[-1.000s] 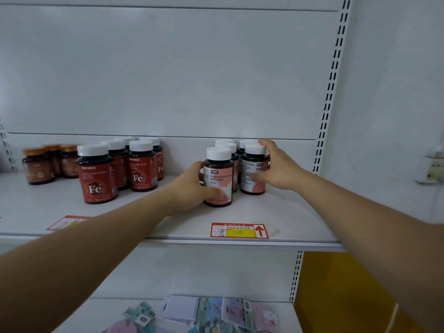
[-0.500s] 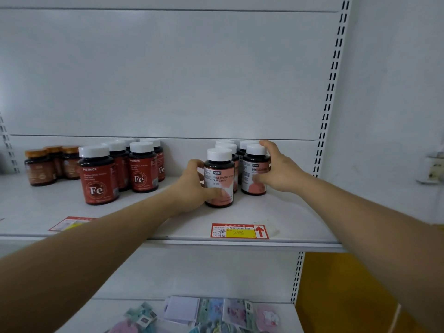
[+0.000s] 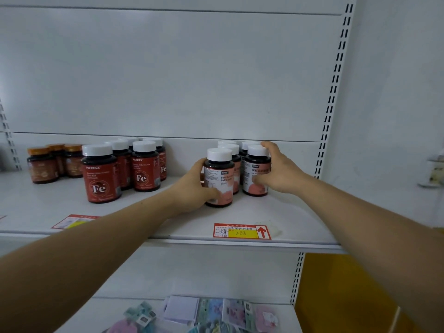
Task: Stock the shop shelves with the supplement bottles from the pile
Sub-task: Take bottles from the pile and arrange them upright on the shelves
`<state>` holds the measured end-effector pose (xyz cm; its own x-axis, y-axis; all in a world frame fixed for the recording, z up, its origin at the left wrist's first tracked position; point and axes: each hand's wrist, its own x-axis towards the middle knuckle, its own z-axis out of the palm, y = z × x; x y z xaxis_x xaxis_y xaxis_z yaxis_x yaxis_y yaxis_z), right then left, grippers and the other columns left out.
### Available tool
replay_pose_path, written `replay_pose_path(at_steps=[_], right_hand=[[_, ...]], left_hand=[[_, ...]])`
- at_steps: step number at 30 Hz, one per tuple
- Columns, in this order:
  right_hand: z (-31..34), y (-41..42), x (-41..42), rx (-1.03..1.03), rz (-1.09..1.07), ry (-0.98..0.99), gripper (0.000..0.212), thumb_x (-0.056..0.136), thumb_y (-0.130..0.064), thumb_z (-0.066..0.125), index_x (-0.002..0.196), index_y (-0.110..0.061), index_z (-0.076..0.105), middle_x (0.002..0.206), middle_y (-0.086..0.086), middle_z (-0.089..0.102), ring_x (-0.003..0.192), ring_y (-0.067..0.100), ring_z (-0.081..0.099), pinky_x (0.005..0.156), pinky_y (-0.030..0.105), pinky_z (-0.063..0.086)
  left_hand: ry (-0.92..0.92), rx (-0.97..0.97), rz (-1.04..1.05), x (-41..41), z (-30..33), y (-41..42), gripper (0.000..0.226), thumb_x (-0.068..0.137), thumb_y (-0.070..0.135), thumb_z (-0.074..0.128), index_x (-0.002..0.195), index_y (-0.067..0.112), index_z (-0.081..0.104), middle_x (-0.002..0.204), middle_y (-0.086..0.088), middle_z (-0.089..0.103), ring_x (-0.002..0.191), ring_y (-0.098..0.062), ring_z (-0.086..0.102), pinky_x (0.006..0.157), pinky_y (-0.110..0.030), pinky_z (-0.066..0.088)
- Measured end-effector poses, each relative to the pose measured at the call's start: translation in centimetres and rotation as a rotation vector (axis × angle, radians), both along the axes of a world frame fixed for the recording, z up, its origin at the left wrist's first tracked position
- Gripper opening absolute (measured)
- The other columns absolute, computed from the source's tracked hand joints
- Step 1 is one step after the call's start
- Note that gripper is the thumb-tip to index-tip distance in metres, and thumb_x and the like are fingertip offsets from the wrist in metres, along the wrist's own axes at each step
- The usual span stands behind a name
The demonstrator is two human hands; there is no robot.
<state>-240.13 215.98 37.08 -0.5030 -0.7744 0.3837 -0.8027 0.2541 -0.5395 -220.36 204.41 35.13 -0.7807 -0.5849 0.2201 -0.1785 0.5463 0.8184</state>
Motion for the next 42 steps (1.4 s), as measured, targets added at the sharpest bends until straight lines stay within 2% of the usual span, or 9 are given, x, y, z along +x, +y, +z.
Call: replay_pose_path(at_steps=[7,11,15,19,22,27,30,33,42], right_hand=[[-0.1,-0.4,0.1,-0.035,-0.033,0.013,0.091,0.077,-0.027,0.076,0.147,-0.028,0.018,0.131,0.01,0.039,0.11,0.024,0.05,0.087,0.029,0.041],[0.0,0.0,0.4,-0.024,-0.062,0.035,0.085,0.08,-0.03,0.074,0.145,-0.031,0.02,0.13,0.009,0.033,0.098,0.019,0.044,0.085,0.026,0.037],[0.1,-0.2,0.4,-0.022,-0.061,0.012,0.087,0.078,-0.027,0.075,0.146,-0.031,0.02,0.128,0.008,0.036,0.1,0.019,0.046,0.083,0.028,0.039],[0.1,-0.1,0.4,-0.007,-0.033,-0.018,0.09,0.078,-0.018,0.071,0.147,-0.028,0.015,0.122,0.007,0.049,0.098,0.022,0.054,0.077,0.03,0.043],[0.1,0.1,0.6,0.019,-0.03,-0.007,0.086,0.081,-0.013,0.065,0.148,-0.027,0.013,0.109,0.005,0.054,0.09,0.022,0.054,0.071,0.028,0.039],[0.2,0.2,0.5,0.002,0.002,-0.011,0.087,0.081,-0.016,0.068,0.148,-0.025,0.015,0.109,0.001,0.052,0.091,0.019,0.053,0.071,0.026,0.039],[0.2,0.1,0.3,-0.009,0.007,0.006,0.088,0.079,-0.016,0.069,0.148,-0.025,0.015,0.109,0.001,0.053,0.09,0.017,0.053,0.066,0.025,0.038],[0.2,0.2,0.1,0.01,-0.005,0.009,0.086,0.081,-0.015,0.066,0.148,-0.027,0.014,0.106,0.003,0.054,0.086,0.018,0.053,0.064,0.026,0.037],[-0.2,-0.2,-0.3,-0.064,0.035,0.002,0.091,0.076,-0.021,0.074,0.147,-0.024,0.019,0.123,0.006,0.052,0.102,0.021,0.054,0.08,0.029,0.042]], left_hand=[[0.006,-0.005,0.097,-0.3,-0.2,-0.3,0.081,0.078,0.022,0.076,0.137,0.02,0.021,0.106,0.007,0.052,0.093,-0.011,0.056,0.079,-0.024,0.044],[0.003,0.073,0.075,-0.5,0.1,-0.8,0.073,0.076,0.023,0.073,0.136,0.032,0.032,0.118,-0.005,0.053,0.108,-0.022,0.056,0.094,-0.039,0.048],[-0.027,0.064,0.058,-0.5,-0.1,-0.3,0.078,0.079,0.023,0.074,0.138,0.026,0.022,0.109,-0.001,0.055,0.098,-0.015,0.059,0.078,-0.026,0.048],[-0.015,0.025,0.048,-0.6,0.1,0.1,0.073,0.082,0.019,0.069,0.142,0.025,0.029,0.102,0.0,0.057,0.088,-0.006,0.056,0.066,-0.018,0.042],[-0.033,0.025,0.039,-0.9,0.0,0.2,0.075,0.079,0.024,0.073,0.136,0.024,0.025,0.1,0.008,0.054,0.088,-0.003,0.055,0.074,-0.022,0.044],[-0.052,-0.014,0.01,-1.1,0.2,0.4,0.062,0.08,0.021,0.07,0.133,0.029,0.039,0.107,0.005,0.057,0.1,-0.013,0.058,0.088,-0.031,0.047],[-0.059,-0.024,0.017,-1.3,0.2,0.5,0.074,0.077,0.024,0.075,0.134,0.027,0.029,0.1,0.01,0.055,0.095,-0.011,0.057,0.081,-0.027,0.045],[-0.069,0.016,0.001,-1.2,0.0,0.3,0.065,0.08,0.018,0.071,0.13,0.025,0.03,0.113,0.003,0.058,0.101,-0.014,0.058,0.086,-0.029,0.046],[-0.11,-0.032,-0.02,-1.3,0.2,0.9,0.066,0.084,0.023,0.068,0.139,0.024,0.031,0.121,0.004,0.055,0.104,-0.013,0.056,0.088,-0.026,0.042]])
